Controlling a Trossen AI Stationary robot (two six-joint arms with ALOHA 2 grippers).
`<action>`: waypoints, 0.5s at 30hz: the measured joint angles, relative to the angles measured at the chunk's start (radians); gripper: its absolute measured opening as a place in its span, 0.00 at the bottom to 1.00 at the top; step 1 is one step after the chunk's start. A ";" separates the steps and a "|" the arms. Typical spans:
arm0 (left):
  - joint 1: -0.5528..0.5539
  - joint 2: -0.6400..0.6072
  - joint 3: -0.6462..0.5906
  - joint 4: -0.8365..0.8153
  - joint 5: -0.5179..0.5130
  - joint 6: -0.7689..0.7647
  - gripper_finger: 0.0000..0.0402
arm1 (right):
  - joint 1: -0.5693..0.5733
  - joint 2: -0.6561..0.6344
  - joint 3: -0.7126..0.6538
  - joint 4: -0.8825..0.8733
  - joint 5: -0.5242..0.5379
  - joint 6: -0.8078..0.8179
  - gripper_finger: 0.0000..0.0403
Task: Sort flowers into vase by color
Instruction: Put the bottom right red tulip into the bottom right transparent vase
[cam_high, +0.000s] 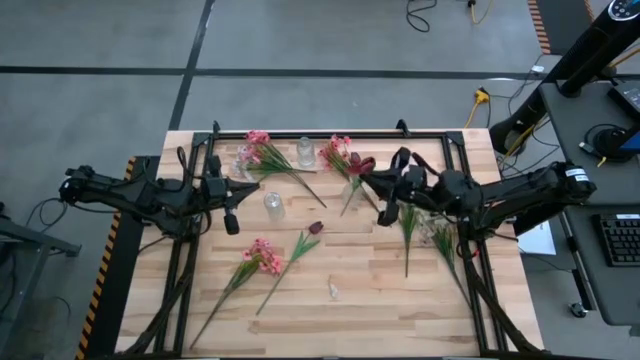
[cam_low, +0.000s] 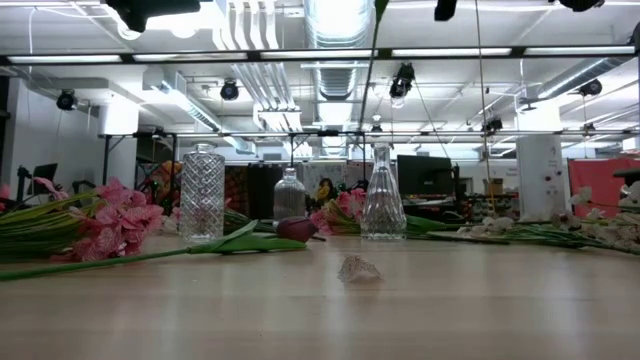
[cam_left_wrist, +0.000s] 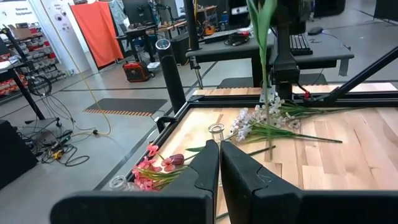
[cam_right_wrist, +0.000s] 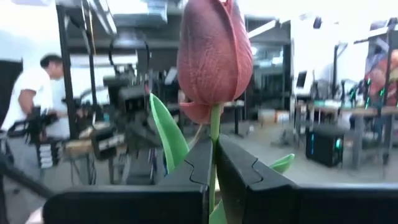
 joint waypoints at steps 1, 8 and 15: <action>0.000 0.000 0.000 0.000 0.000 0.000 0.00 | -0.003 -0.004 0.000 0.011 0.000 -0.010 0.02; 0.000 0.000 0.000 0.000 0.000 0.000 0.00 | -0.047 -0.034 0.000 0.044 0.079 -0.048 0.02; 0.000 0.000 0.000 0.000 0.000 0.000 0.00 | -0.095 -0.062 0.004 0.049 0.107 -0.076 0.02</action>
